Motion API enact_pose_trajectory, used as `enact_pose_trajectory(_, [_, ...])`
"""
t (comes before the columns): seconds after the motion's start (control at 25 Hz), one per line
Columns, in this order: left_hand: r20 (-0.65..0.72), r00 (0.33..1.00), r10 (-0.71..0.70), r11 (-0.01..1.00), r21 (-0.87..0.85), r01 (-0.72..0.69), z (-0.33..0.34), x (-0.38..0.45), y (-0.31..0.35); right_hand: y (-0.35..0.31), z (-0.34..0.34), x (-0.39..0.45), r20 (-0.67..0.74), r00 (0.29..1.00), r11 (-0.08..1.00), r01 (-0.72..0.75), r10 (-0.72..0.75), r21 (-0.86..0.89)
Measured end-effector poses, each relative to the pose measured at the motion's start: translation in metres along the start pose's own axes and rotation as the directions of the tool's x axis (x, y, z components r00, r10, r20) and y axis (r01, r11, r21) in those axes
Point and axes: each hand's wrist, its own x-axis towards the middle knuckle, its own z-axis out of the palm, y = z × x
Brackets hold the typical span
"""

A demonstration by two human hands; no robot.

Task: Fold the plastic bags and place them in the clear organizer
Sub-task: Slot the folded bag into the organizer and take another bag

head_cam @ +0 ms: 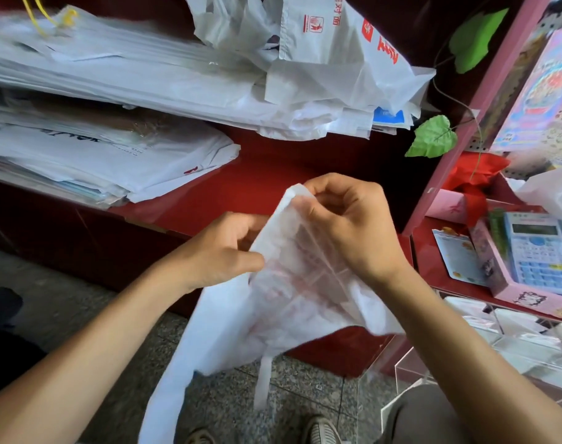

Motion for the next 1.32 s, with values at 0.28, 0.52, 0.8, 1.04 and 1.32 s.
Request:
enact_pose_trajectory(0.28, [0.018, 0.95, -0.311, 0.933, 0.195, 0.302, -0.044, -0.006, -0.06, 0.04, -0.039, 0.01, -0.174, 0.974, 0.989, -0.141, 0.145, 0.033])
enact_pose_trajectory(0.52, [-0.122, 0.902, -0.415, 0.778, 0.466, 0.421, -0.061, -0.012, -0.079, 0.046, -0.044, 0.006, -0.102, 0.977, 0.979, -0.179, 0.188, 0.095])
enact_pose_trajectory(0.8, [-0.134, 0.99, -0.042, 0.967, 0.245, 0.075, -0.007, 0.01, -0.029, 0.03, -0.014, 0.002, 0.18, 0.977, 0.976, -0.146, 0.116, 0.16])
enact_pose_trajectory(1.04, [-0.321, 0.928, -0.188, 0.978, 0.023, 0.206, -0.021, 0.007, -0.033, 0.046, -0.028, 0.003, 0.232, 0.934, 0.921, -0.322, 0.272, 0.218])
enact_pose_trajectory(1.32, [-0.567, 0.773, -0.285, 0.934, -0.347, 0.089, -0.052, 0.004, -0.031, 0.069, -0.027, -0.006, 0.053, 0.815, 0.81, -0.58, 0.578, 0.082])
